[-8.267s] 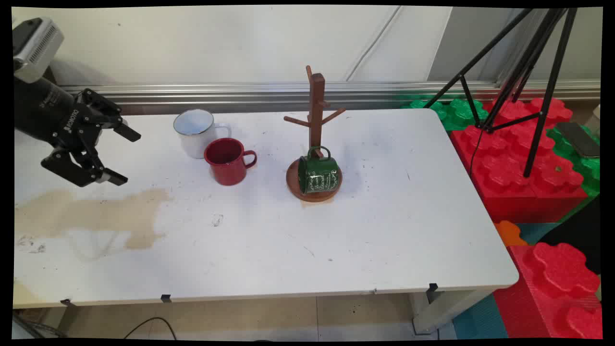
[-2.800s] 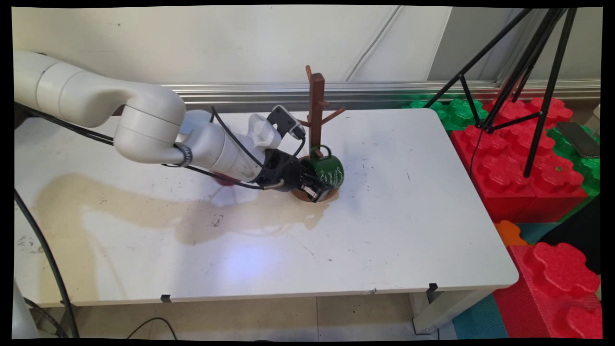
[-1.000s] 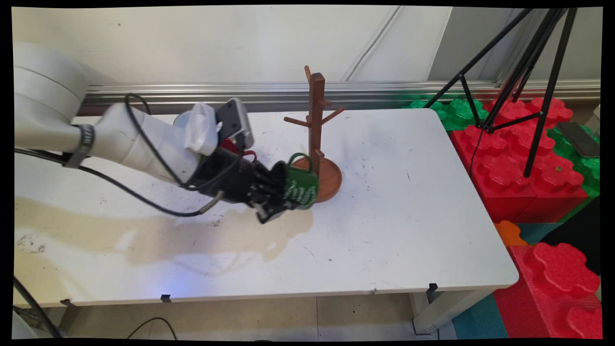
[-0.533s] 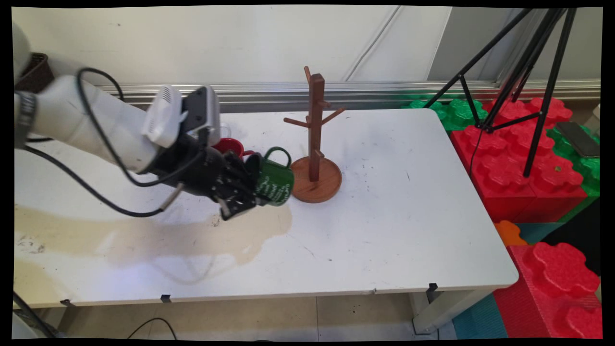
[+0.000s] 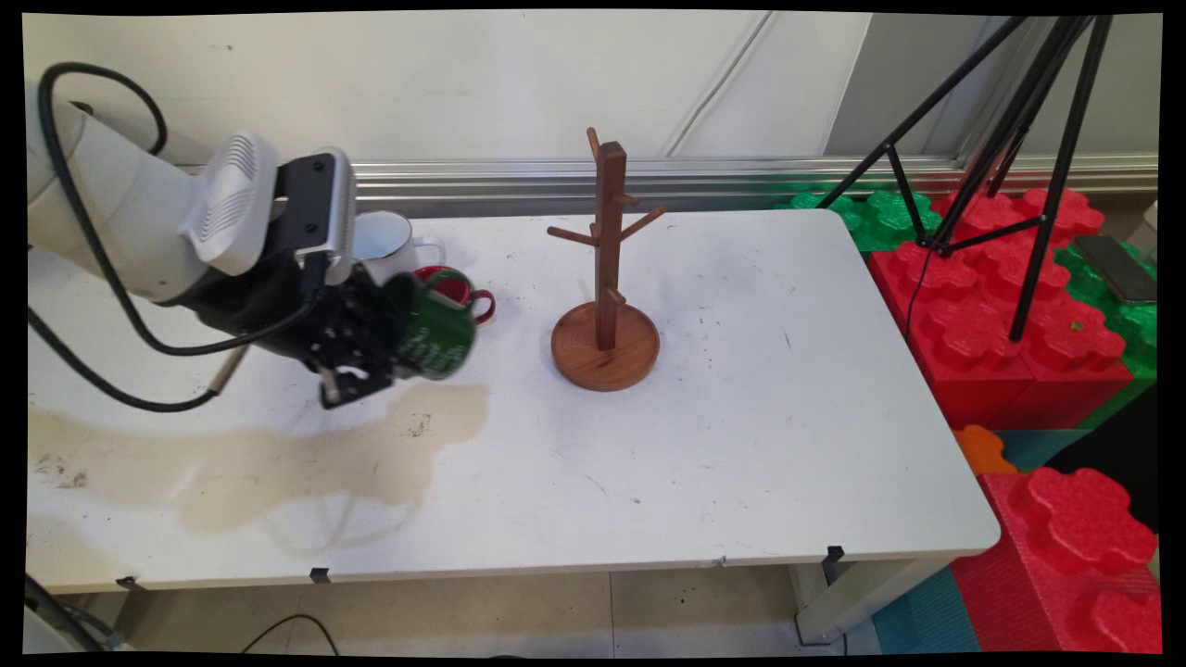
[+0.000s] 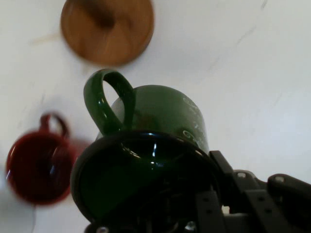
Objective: Place the picked object on the table
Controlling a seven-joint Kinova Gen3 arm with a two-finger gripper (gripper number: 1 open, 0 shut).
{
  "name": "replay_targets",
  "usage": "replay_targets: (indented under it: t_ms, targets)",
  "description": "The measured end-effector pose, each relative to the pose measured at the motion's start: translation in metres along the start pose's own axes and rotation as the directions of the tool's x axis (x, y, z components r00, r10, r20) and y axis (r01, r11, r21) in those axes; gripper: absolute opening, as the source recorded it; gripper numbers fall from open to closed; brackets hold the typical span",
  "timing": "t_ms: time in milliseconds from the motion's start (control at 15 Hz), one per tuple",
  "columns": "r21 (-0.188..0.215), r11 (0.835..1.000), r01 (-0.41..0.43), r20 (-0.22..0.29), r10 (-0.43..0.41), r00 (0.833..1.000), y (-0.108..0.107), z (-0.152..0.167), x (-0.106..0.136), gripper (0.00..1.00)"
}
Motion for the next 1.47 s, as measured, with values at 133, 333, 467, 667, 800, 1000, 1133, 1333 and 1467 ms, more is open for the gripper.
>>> replay_targets:
  t_ms: [133,333,467,667,800,1000,1133,1333,1467]
  targets:
    - [0.031,1.0,0.005,0.064,-0.007,0.998,0.0,-0.004,-0.003,0.0]
    - [0.076,0.997,0.015,0.159,-0.027,0.987,-0.002,-0.005,-0.01,0.0]
    - [0.105,0.994,0.02,0.224,-0.043,0.974,-0.003,-0.003,-0.016,0.0]
    - [0.15,0.988,0.045,0.338,-0.094,0.937,-0.005,0.005,-0.036,0.0]
    - [0.16,0.986,0.05,0.383,-0.108,0.918,-0.008,0.014,-0.042,0.0]
    - [0.173,0.983,0.058,0.435,-0.129,0.891,-0.016,0.025,-0.052,0.0]
    - [0.175,0.983,0.059,0.465,-0.135,0.875,-0.023,0.034,-0.059,0.0]
    - [0.168,0.984,0.05,0.5,-0.129,0.856,-0.037,0.048,-0.067,0.0]
    - [0.156,0.987,0.048,0.525,-0.124,0.842,-0.046,0.057,-0.072,0.0]
